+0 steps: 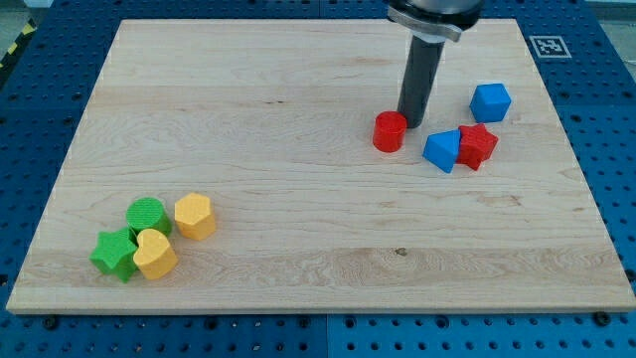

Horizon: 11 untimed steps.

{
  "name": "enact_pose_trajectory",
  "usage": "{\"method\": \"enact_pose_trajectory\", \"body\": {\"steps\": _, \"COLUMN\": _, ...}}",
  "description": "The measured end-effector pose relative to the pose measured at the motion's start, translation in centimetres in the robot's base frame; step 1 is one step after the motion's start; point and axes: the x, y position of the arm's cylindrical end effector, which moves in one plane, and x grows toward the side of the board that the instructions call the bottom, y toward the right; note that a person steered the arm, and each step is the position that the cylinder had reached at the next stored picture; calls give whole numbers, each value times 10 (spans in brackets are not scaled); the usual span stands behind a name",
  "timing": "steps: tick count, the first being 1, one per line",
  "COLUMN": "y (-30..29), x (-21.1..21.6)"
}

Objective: Bring the red circle to the center of the board

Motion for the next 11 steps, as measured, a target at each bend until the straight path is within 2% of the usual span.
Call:
{"method": "enact_pose_trajectory", "body": {"steps": 1, "y": 16, "x": -9}}
{"method": "enact_pose_trajectory", "body": {"steps": 2, "y": 56, "x": -9}}
{"method": "enact_pose_trajectory", "body": {"steps": 5, "y": 16, "x": -3}}
{"method": "enact_pose_trajectory", "body": {"steps": 9, "y": 14, "x": 40}}
{"method": "enact_pose_trajectory", "body": {"steps": 11, "y": -21, "x": 29}}
